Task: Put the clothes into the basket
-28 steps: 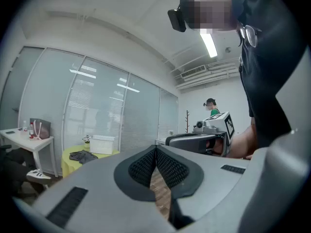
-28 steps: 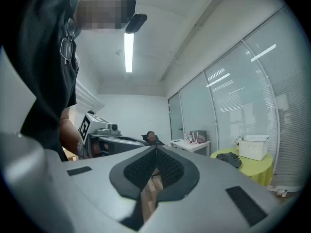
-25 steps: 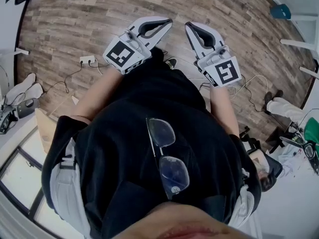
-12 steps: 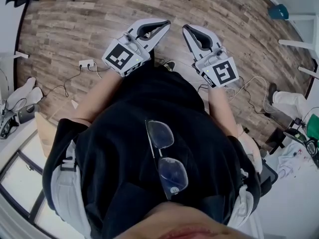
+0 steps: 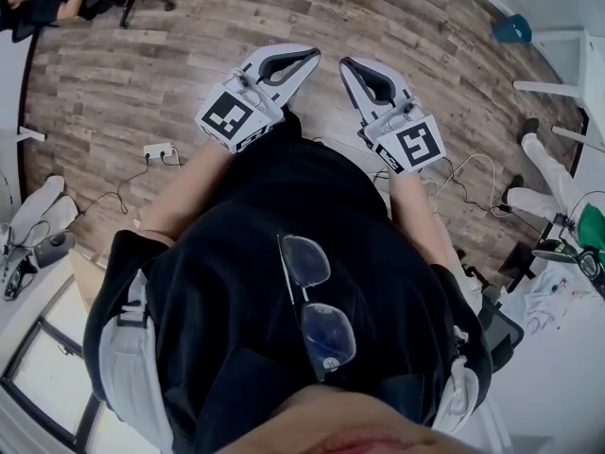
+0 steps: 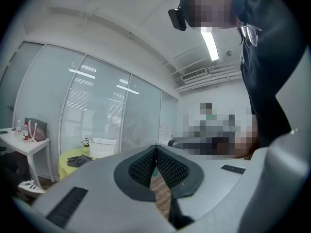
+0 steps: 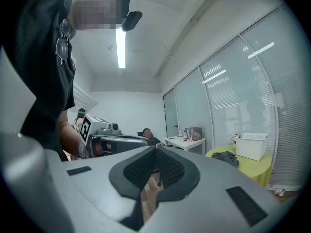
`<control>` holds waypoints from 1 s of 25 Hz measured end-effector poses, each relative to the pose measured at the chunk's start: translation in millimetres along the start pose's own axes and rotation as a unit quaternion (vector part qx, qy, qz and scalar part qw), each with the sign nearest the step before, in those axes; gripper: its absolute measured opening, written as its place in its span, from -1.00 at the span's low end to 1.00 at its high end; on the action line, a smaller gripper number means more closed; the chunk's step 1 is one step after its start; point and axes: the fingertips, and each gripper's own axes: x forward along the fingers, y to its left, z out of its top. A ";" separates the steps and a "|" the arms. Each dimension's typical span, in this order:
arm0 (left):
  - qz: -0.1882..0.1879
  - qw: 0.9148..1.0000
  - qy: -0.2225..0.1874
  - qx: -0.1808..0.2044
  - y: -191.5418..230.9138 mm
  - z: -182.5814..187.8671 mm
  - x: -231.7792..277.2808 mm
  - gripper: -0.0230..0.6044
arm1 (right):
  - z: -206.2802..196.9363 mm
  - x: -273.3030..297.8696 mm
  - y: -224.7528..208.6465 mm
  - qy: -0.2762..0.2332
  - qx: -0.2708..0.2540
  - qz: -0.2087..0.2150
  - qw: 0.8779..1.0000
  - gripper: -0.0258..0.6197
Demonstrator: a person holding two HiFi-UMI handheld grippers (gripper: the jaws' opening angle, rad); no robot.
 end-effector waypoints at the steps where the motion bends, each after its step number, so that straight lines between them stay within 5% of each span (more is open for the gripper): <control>1: -0.003 1.000 0.000 0.002 9.5 1.4 2.7 -0.89 | 1.0 8.4 -5.2 0.002 0.000 -0.001 1.000 -0.84; 14: -0.046 0.999 -0.004 -0.010 123.8 6.9 19.7 -0.89 | 6.6 118.8 -57.6 0.026 0.006 -0.027 0.999 -0.84; 25: -0.062 0.998 -0.004 -0.010 178.9 9.0 31.2 -0.89 | 7.0 165.3 -84.3 0.029 0.007 -0.046 0.999 -0.84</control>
